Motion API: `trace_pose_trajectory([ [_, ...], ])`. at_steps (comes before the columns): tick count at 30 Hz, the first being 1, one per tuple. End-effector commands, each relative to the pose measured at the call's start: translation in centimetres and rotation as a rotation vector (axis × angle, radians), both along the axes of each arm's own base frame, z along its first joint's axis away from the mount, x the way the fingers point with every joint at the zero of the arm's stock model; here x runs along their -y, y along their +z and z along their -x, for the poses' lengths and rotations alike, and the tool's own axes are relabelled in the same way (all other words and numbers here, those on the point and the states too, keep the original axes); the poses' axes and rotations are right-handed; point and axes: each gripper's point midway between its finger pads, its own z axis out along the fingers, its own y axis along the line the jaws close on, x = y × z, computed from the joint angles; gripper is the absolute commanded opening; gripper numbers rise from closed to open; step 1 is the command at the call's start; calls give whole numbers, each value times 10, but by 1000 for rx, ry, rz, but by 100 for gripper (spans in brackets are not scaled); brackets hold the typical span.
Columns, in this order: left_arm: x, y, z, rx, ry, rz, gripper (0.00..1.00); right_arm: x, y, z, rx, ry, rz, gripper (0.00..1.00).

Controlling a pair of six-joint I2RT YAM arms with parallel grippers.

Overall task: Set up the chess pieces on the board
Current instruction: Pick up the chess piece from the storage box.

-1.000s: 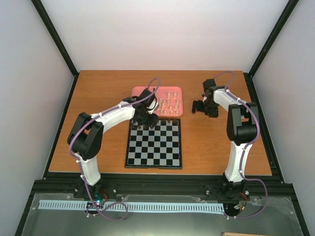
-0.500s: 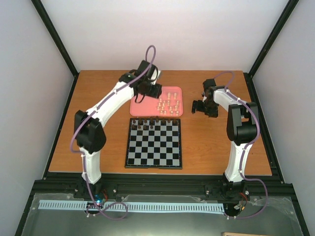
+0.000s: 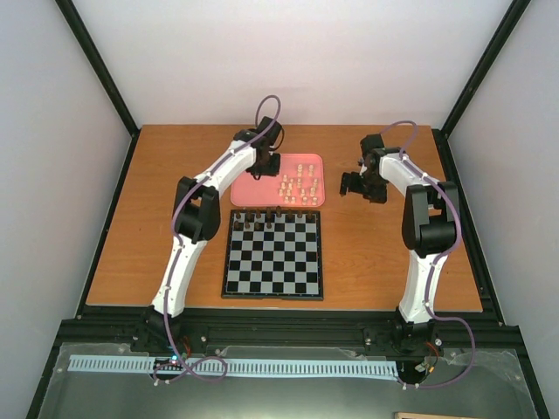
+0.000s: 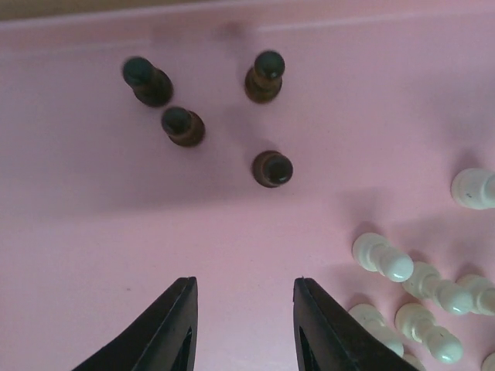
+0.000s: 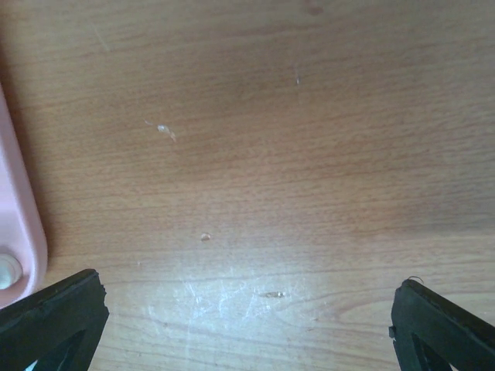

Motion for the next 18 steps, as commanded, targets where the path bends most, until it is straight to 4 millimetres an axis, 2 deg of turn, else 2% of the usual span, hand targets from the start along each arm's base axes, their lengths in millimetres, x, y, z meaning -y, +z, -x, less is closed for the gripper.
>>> trace_pose_trajectory([
  [1, 13, 17, -9, 38, 20, 67, 37, 1, -5, -5, -18, 7, 9, 100],
  [6, 15, 2, -14, 22, 28, 85, 37, 2, -12, -2, -41, 9, 14, 100],
  [13, 15, -17, -32, 19, 49, 132, 37, 6, -17, 2, -60, 11, 39, 100],
  [18, 13, -28, -35, 3, 58, 136, 37, 7, -20, 2, -76, 11, 52, 100],
])
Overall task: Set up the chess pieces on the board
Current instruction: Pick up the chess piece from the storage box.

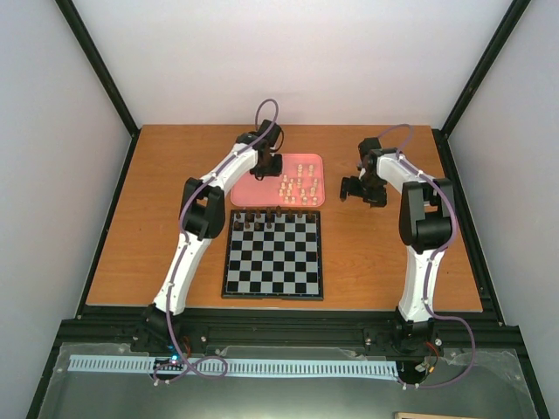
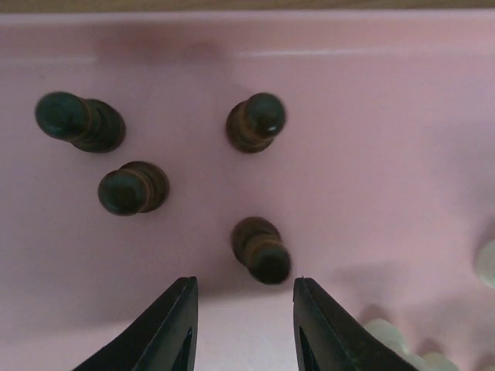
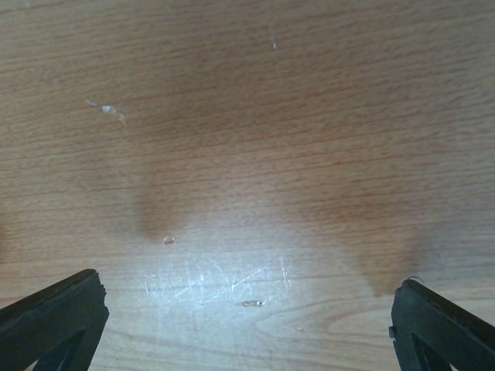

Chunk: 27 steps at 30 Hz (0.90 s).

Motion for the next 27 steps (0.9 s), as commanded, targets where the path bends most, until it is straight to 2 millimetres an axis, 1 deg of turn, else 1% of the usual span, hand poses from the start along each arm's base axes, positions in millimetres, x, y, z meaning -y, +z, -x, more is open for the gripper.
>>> trace_pose_trajectory([
  [1, 1, 4, -13, 21, 26, 43, 37, 4, -3, -3, -15, 7, 23, 100],
  [11, 4, -4, -17, 17, 30, 71, 36, 4, -5, -4, -22, 9, 26, 100],
  [12, 4, -4, -18, 19, 33, 69, 36, 4, -6, -3, -24, 9, 26, 100],
  [15, 4, -6, -20, 24, 41, 72, 27, 3, -7, -3, -27, 9, 24, 100],
  [20, 4, -12, -21, 16, 48, 80, 26, 3, -8, -2, -30, 12, 24, 100],
  [23, 4, -11, -22, 18, 49, 80, 25, 3, -9, -2, -34, 13, 24, 100],
  [27, 2, -9, -23, 22, 50, 79, 10, 3, -11, -1, -39, 14, 20, 100],
])
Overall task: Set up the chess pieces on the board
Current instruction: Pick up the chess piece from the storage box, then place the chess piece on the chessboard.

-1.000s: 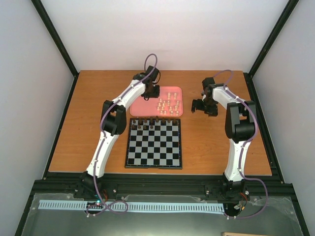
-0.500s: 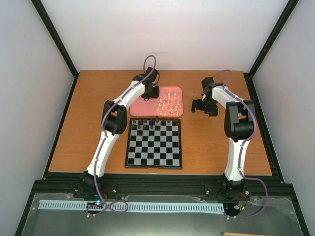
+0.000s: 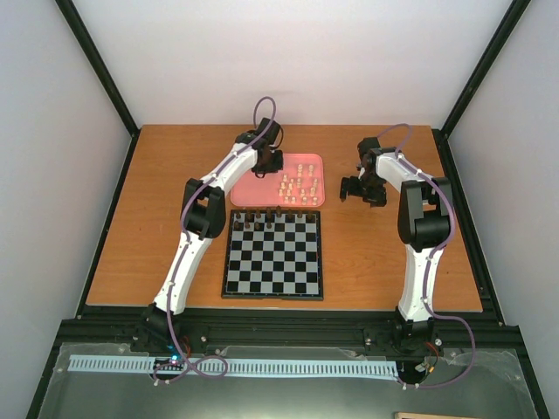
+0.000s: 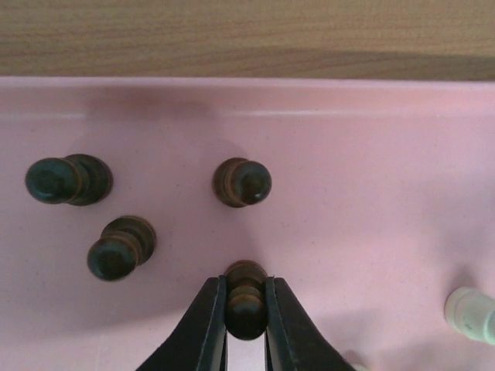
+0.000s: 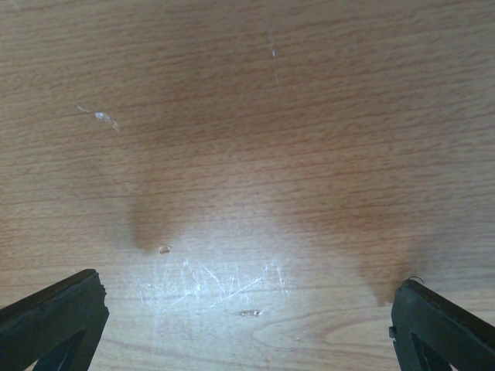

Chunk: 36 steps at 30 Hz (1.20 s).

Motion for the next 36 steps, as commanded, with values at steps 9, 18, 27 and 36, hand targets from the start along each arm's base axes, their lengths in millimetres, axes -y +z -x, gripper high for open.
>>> trace_pose_trajectory([
  [9, -8, 19, -7, 25, 7, 6, 1, 0, -5, -1, -13, 7, -1, 100],
  [18, -19, 90, 17, 73, -21, 10, 1, -4, 2, -6, 17, -1, -23, 100],
  [27, -16, 138, 79, 87, -159, 50, 4, -5, 6, -2, 42, -7, -41, 100],
  [36, 17, 121, 180, 29, -423, 55, 5, -3, 10, 4, 67, -12, -38, 100],
])
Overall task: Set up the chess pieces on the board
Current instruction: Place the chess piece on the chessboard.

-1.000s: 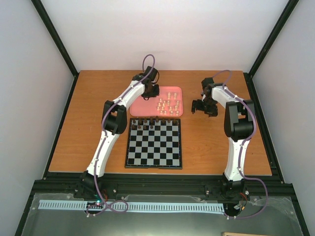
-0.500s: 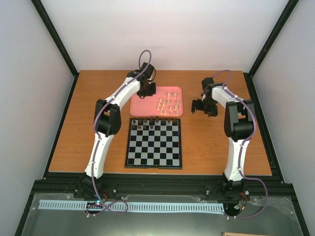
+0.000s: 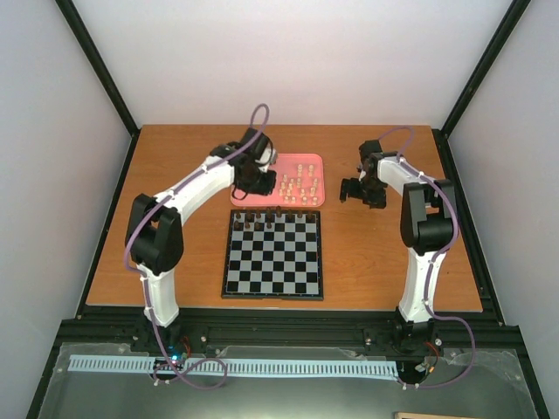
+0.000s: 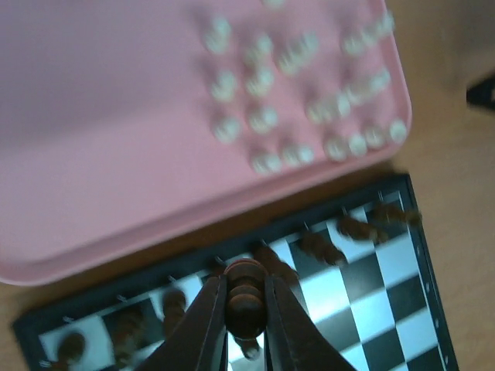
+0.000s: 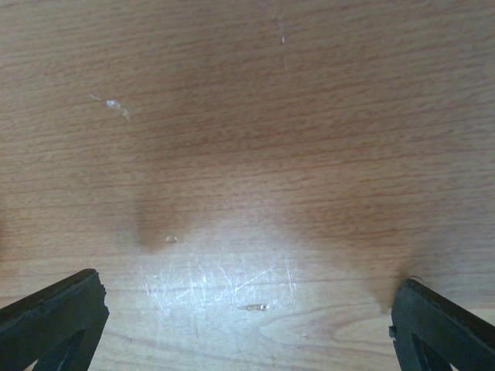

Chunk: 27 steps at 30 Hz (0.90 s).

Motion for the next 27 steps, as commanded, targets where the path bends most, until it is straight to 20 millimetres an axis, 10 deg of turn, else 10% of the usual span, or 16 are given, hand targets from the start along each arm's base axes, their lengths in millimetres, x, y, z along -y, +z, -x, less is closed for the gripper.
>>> trace_pose_trajectory([
  [1, 30, 7, 35, 29, -178, 16, 5, 0, 10, 1, 34, -13, -13, 100],
  [11, 33, -6, 79, 5, -253, -92, 5, 1, 17, 5, 56, -10, -11, 100],
  [27, 42, -41, 97, -80, -299, -107, 6, 0, 16, 10, 62, -12, -20, 100],
])
